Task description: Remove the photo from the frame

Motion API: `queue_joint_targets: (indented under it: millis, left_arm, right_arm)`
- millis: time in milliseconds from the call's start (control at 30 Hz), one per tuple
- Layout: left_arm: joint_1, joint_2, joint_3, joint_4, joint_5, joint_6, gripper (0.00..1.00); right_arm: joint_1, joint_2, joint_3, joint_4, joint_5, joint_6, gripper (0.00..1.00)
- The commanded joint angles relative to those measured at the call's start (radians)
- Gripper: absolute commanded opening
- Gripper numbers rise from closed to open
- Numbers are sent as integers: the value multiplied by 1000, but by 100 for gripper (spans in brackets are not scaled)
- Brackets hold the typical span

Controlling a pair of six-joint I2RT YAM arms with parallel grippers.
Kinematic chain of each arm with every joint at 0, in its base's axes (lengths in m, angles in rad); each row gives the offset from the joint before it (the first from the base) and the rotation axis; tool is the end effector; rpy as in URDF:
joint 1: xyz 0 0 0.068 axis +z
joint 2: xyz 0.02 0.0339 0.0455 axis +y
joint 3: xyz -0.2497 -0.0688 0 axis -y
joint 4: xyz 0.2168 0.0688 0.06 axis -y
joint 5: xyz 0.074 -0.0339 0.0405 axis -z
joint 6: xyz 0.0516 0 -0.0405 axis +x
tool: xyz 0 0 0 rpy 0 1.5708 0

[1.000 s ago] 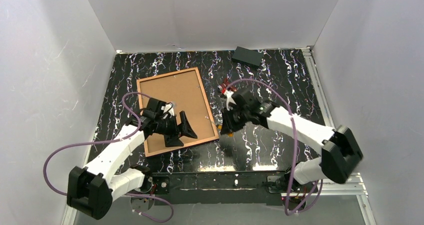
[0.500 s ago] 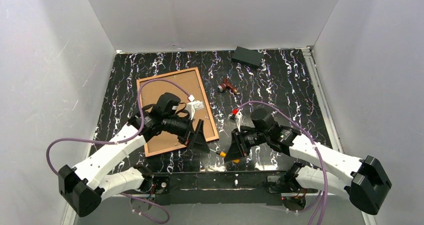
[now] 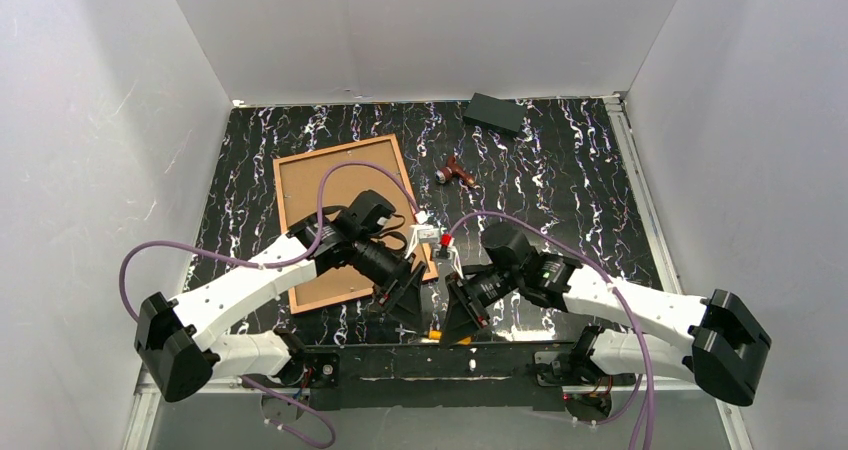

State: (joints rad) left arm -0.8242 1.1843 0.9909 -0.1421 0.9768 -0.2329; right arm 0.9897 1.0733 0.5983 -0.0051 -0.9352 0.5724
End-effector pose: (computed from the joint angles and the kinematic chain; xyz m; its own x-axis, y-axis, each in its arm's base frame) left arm 0.1366 -0.2106 0.3281 -0.4350 0.2800 -0.8558 0.8652 -0.1332 -0.4834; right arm 0.0827 0.2016 0.2388 -0.6941 -0.4712 -0.5443 -0.6091 -0.0184 0.7928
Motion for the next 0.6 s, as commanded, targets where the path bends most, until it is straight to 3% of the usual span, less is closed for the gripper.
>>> queue_joint_targets:
  millis: [0, 100, 133, 167, 267, 333, 433, 567]
  left_arm:
    - [-30, 30, 39, -135, 130, 67, 71]
    - [-46, 52, 36, -182, 173, 87, 68]
    - [-50, 48, 27, -185, 178, 84, 58]
    - [-52, 39, 23, -187, 181, 81, 54]
    - [-52, 19, 16, -192, 174, 71, 66]
    - [-53, 26, 17, -198, 174, 69, 64]
    - [-65, 32, 8, -198, 115, 85, 72]
    - [-78, 14, -18, -159, 21, 71, 70]
  right_arm:
    - [15, 30, 60, 87, -72, -11, 1]
    - [15, 28, 72, 92, -68, -35, 1]
    - [15, 29, 65, 94, -63, -41, 1]
    - [15, 27, 62, 95, -65, -41, 1]
    - [15, 28, 69, 76, -86, -58, 1]
    - [14, 41, 91, 54, -93, -77, 1]
    - [15, 78, 119, 80, -113, -72, 1]
    - [15, 65, 129, 99, -32, -76, 1]
